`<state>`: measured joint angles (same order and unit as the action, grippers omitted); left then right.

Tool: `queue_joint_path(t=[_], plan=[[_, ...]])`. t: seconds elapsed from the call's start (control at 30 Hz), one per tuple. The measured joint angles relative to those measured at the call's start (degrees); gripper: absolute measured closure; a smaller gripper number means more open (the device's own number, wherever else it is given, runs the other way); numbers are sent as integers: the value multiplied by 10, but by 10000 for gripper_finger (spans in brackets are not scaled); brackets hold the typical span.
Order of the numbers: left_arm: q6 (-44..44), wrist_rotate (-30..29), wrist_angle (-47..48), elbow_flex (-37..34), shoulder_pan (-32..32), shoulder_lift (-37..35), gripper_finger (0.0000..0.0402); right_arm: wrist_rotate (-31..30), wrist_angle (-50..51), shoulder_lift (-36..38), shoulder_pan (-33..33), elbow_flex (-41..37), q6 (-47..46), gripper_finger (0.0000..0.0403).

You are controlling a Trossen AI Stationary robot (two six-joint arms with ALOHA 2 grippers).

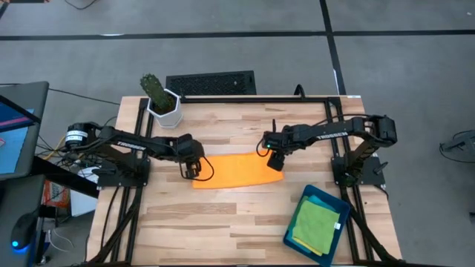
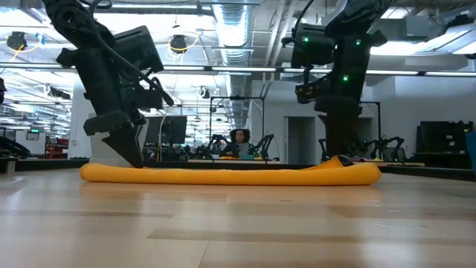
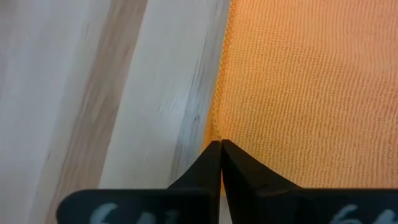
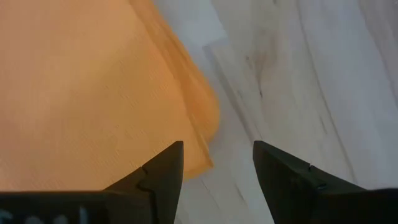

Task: Fold microfiber towels
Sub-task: Fold the orange microfiber towel

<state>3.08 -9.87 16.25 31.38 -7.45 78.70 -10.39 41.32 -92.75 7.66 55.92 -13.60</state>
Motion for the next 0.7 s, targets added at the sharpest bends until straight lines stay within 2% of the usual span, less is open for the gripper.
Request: queue_joint_path(t=[0.43,0.53,0.7], plan=[[4,-15,-2,0,3,0,401,0,3,-53,-1,0,10,193],[4,-15,-2,0,3,0,401,-9,0,-56,-7,0,12,234],[5,-25,-2,0,3,0,401,-19,5,-45,-22,0,21,360]])
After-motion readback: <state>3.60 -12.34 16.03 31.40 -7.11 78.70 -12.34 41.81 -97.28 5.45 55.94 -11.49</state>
